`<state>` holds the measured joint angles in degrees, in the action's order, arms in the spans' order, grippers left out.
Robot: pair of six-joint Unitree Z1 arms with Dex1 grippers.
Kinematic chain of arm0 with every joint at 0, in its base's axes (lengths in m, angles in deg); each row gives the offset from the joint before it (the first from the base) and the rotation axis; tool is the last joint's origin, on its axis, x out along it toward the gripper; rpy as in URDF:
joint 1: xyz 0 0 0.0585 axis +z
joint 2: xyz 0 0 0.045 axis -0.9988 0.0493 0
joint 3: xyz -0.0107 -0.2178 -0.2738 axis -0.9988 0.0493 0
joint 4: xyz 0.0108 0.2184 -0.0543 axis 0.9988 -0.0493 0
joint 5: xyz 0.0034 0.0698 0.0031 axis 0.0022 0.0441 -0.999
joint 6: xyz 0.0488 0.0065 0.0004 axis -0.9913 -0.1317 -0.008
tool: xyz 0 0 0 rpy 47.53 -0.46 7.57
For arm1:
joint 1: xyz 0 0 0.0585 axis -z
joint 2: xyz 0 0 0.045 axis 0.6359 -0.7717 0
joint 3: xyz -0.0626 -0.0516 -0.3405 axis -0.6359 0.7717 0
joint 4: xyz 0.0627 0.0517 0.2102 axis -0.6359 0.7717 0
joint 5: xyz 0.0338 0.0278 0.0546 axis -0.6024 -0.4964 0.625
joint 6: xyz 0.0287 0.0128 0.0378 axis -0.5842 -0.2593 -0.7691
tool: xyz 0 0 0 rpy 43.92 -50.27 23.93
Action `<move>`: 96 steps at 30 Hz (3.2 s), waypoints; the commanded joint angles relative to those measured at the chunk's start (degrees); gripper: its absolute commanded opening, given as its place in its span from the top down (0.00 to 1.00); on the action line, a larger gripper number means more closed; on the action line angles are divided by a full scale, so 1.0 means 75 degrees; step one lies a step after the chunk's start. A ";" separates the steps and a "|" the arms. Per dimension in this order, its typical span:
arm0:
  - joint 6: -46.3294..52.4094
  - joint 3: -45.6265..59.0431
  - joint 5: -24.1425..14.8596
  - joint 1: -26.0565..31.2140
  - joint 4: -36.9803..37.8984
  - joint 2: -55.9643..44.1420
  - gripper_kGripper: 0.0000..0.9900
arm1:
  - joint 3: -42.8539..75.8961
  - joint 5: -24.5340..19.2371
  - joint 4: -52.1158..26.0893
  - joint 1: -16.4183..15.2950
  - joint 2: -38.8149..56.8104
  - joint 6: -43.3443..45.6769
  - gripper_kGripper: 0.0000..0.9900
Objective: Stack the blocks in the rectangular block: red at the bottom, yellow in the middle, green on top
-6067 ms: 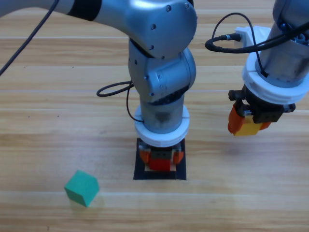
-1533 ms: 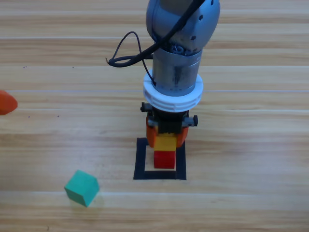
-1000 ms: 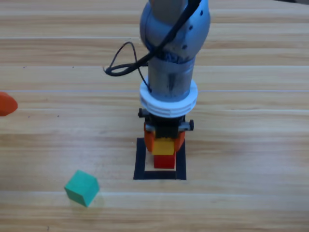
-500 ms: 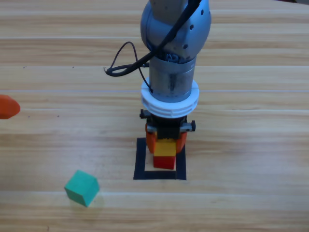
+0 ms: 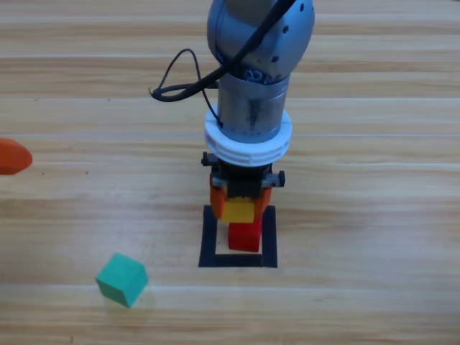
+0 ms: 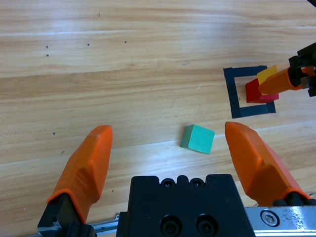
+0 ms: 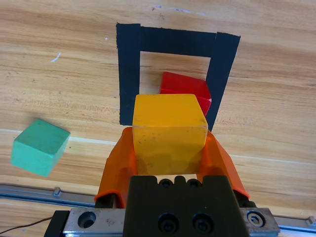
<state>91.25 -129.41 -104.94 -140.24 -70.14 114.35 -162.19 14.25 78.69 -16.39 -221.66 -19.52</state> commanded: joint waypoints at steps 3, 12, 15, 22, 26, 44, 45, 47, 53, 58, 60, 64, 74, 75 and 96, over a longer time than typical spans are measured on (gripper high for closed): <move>-0.0010 0.0264 0.0027 -0.0026 0.0188 0.0053 0.02 | -0.0026 -0.0138 0.0172 -0.0143 -0.0369 0.0110 1.00; 0.0014 0.0299 0.0039 -0.0026 0.0270 0.0088 0.02 | -0.0026 -0.0256 0.0266 -0.0143 -0.0392 0.0098 1.00; 0.0014 0.0311 0.0039 -0.0026 0.0282 0.0100 0.02 | -0.0026 -0.0256 0.0289 -0.0143 -0.0415 0.0098 1.00; 0.0037 0.0358 0.0039 -0.0026 0.0305 0.0100 0.02 | -0.0050 -0.0256 0.0289 -0.0143 -0.0521 0.0134 1.00; 0.0049 0.0393 0.0039 -0.0026 0.0305 0.0088 0.02 | -0.0144 -0.0232 0.0301 -0.0143 -0.0626 0.0169 0.89; 0.0049 0.0405 0.0051 -0.0026 0.0352 0.0088 0.02 | -0.0179 -0.0373 0.0547 -0.0072 -0.0790 0.0192 0.00; 0.0049 0.0416 0.0051 -0.0026 0.0352 0.0088 0.02 | -0.0237 -0.0373 0.0547 -0.0072 -0.0790 0.0216 0.00; 0.0049 0.0452 0.0051 -0.0026 0.0375 0.0100 0.02 | -0.0261 -0.0373 0.0547 -0.0072 -0.0744 0.0227 0.00; 0.0073 0.0452 0.0051 -0.0026 0.0387 0.0100 0.02 | -0.0308 -0.0619 0.0547 -0.0342 0.0030 0.0380 0.00; 0.0190 0.0264 0.0039 -0.0026 0.0282 0.0053 0.02 | -0.0202 -0.1427 0.0547 -0.0869 0.1108 0.0544 0.00; 0.0260 -0.0017 0.0051 0.0103 0.0141 0.0065 0.02 | -0.0132 -0.1627 0.0547 -0.1033 0.1436 0.0544 0.00; 0.0811 -0.0533 0.0156 0.0255 -0.0234 0.0206 0.01 | 0.0149 -0.2072 0.0535 -0.1338 0.2127 0.0626 0.00; 0.2135 -0.1107 0.1492 0.0302 -0.0609 0.2526 0.00 | 0.8130 -0.1650 -0.4844 -0.0740 0.7295 0.1223 0.00; 0.2182 -0.1306 0.1656 0.0302 -0.0621 0.3100 0.01 | 0.9548 -0.1216 -0.5992 -0.0330 0.8280 0.1434 0.00; 0.4701 -0.2396 0.2324 0.0853 -0.0750 0.5256 0.03 | 1.1997 0.1244 -0.8617 0.0455 0.9241 0.3755 0.00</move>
<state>122.43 -147.82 -87.14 -135.51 -76.09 152.90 -73.78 20.47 15.61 -14.36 -149.99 7.35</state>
